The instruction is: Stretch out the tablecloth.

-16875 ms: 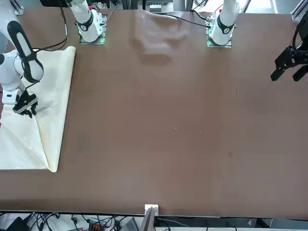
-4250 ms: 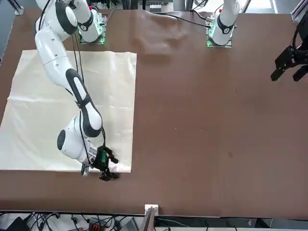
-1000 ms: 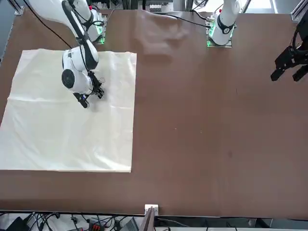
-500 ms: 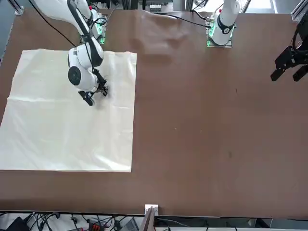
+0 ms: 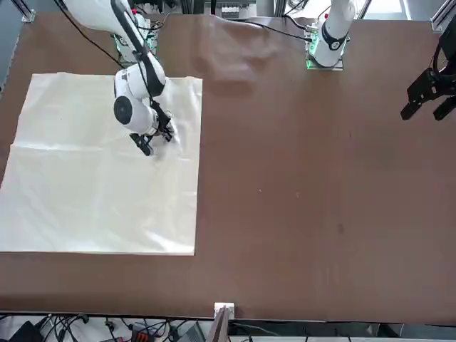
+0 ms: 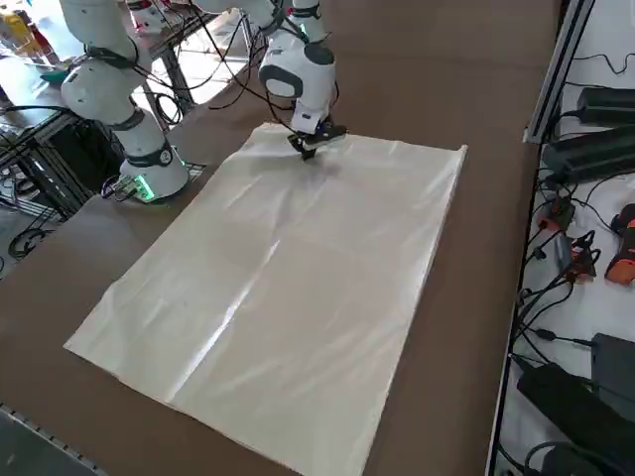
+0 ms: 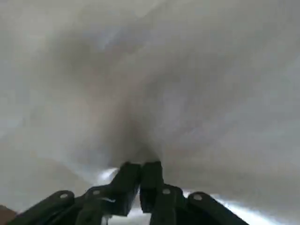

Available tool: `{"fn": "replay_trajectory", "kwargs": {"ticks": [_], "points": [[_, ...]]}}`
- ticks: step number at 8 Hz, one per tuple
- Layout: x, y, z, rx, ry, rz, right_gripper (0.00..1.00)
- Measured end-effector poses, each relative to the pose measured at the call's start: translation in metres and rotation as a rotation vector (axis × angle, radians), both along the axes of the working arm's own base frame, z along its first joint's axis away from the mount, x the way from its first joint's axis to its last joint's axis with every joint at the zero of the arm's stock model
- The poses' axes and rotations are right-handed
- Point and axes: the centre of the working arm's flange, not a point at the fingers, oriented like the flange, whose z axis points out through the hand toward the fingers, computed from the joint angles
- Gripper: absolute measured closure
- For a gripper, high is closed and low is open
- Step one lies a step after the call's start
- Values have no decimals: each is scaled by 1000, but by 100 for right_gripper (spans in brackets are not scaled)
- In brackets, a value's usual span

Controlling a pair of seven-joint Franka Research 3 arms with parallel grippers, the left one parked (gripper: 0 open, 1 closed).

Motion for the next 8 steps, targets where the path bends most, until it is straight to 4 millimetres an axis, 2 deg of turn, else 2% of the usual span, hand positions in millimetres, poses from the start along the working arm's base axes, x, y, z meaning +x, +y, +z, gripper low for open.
{"fn": "replay_trajectory", "kwargs": {"ticks": [6,8], "points": [[29,92,3,74,-17,-78,88],[46,115,19,91,-17,-120,85]]}}
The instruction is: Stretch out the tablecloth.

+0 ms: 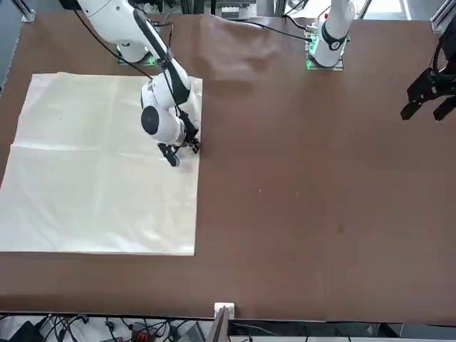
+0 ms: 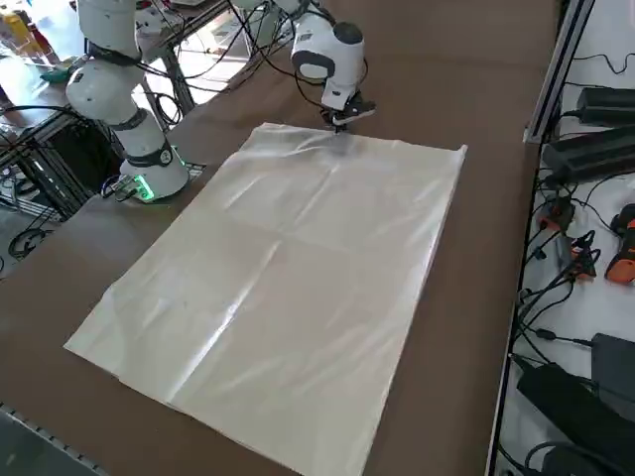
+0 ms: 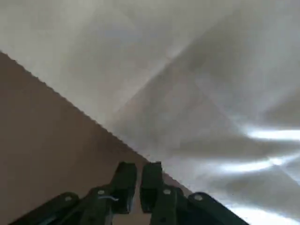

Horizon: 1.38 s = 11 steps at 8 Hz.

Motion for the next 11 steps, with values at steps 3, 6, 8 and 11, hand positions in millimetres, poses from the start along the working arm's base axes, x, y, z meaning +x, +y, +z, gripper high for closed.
{"fn": "replay_trajectory", "kwargs": {"ticks": [3,6,8,11], "points": [[50,8,65,38,-3,-1,57],[129,-57,142,8,-152,41,1],[160,-120,178,23,-208,148,0],[176,-209,231,-86,-316,392,0]]}}
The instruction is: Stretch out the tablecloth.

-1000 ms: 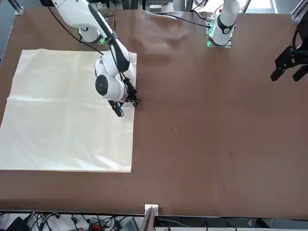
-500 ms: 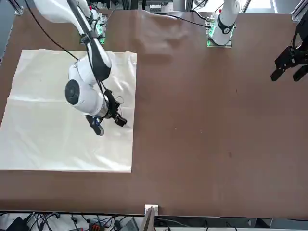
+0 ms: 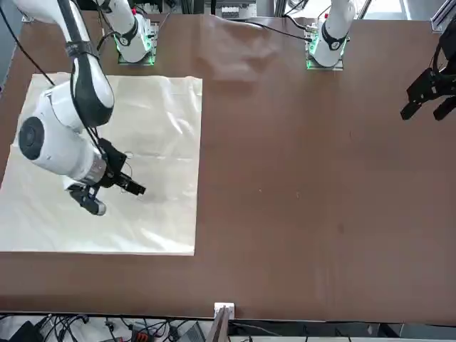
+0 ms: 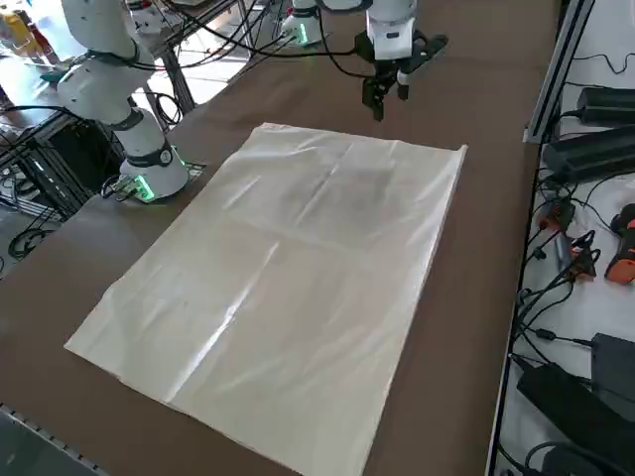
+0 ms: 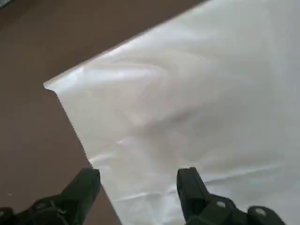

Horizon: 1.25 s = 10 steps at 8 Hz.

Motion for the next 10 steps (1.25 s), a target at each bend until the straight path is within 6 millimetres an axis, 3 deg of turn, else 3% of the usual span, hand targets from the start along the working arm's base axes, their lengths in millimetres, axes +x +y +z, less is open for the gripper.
{"fn": "replay_trajectory", "kwargs": {"ticks": [3,7,10], "points": [[-7,-51,66,-69,-124,160,0],[-30,-134,125,-133,-162,227,0],[-57,-164,171,-175,-125,268,0]]}}
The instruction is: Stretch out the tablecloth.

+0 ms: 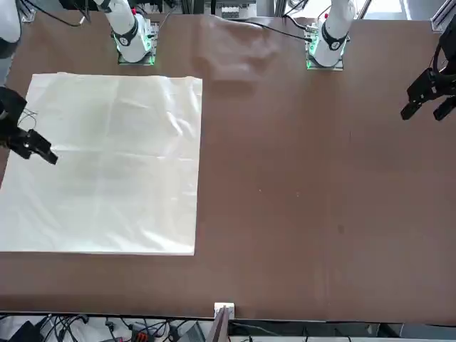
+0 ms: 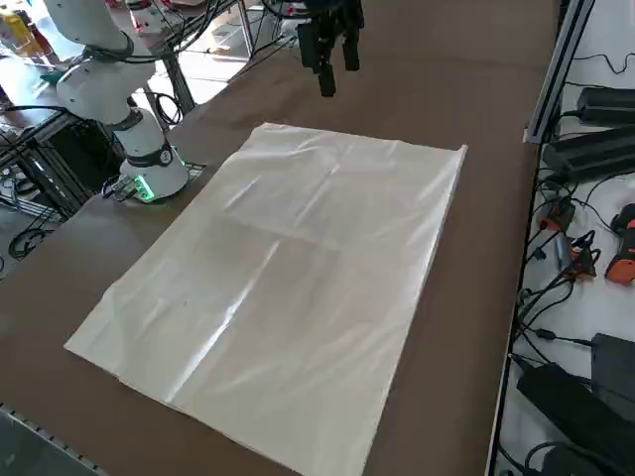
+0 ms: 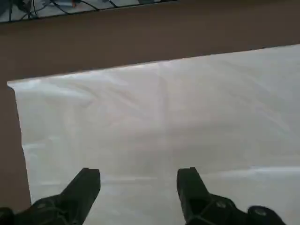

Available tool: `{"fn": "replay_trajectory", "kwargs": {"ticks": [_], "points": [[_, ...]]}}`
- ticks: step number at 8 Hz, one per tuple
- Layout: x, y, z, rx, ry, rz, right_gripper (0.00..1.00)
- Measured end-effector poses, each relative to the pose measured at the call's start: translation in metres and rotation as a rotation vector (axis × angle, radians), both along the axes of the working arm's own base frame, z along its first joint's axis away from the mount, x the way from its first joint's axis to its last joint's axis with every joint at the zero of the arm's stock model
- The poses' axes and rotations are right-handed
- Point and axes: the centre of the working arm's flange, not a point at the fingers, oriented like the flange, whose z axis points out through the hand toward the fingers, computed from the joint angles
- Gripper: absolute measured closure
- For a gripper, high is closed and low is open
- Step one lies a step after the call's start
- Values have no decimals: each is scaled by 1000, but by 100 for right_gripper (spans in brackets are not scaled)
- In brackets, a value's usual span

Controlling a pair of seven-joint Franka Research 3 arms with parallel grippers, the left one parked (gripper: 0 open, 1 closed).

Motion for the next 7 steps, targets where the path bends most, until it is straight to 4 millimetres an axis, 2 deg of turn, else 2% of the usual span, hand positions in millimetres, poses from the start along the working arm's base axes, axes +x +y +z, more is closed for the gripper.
{"fn": "replay_trajectory", "kwargs": {"ticks": [2,7], "points": [[-8,-4,19,-9,3,68,0],[-5,7,12,-9,20,98,0]]}}
